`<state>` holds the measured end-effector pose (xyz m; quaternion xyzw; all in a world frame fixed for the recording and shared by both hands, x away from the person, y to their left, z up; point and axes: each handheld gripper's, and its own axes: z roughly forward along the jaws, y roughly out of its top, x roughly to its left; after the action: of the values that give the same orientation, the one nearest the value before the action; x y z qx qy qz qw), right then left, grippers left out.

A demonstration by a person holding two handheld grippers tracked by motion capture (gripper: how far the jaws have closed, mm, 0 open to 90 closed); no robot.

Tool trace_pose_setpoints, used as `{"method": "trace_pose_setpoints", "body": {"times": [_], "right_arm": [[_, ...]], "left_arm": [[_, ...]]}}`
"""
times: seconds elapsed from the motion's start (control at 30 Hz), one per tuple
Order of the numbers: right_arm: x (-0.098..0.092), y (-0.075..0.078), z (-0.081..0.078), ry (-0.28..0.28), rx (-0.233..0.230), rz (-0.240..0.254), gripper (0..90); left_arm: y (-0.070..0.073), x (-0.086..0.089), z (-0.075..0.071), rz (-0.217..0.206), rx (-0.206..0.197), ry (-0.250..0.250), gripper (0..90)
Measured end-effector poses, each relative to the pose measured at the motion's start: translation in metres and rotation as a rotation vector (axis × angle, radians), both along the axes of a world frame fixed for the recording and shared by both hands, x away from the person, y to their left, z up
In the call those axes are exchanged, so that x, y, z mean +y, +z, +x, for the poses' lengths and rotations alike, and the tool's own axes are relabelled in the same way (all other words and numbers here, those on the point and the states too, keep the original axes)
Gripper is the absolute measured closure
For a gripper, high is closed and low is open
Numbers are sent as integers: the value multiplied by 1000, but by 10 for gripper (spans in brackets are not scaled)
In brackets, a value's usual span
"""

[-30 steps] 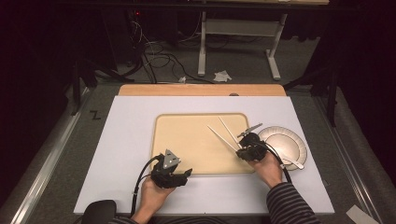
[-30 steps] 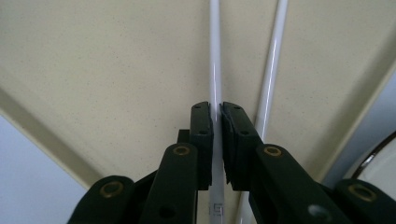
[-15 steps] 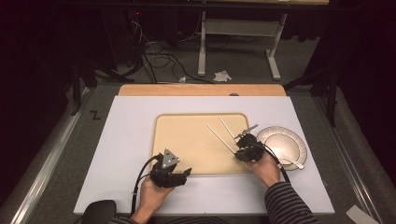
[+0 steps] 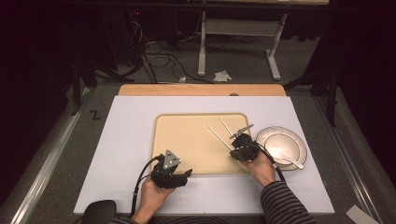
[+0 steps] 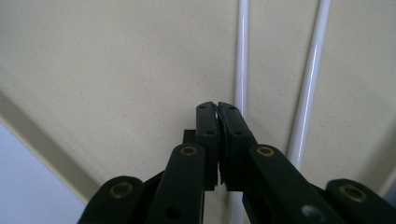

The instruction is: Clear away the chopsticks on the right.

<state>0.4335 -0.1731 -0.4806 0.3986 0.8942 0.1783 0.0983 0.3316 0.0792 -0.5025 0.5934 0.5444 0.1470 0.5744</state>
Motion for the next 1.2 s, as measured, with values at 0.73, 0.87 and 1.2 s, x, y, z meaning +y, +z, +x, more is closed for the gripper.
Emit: {"method": "trace_pose_setpoints", "body": {"times": [0.73, 0.87, 1.2], "right_arm": [[14, -4, 6, -4, -5, 26, 900], [11, -4, 9, -19, -13, 29, 900], [6, -4, 14, -61, -30, 22, 900]], "left_arm": [[-1, -3, -2, 12, -1, -12, 376], [-1, -3, -2, 12, 0, -10, 376], [-1, -2, -2, 16, -1, -12, 376]]}}
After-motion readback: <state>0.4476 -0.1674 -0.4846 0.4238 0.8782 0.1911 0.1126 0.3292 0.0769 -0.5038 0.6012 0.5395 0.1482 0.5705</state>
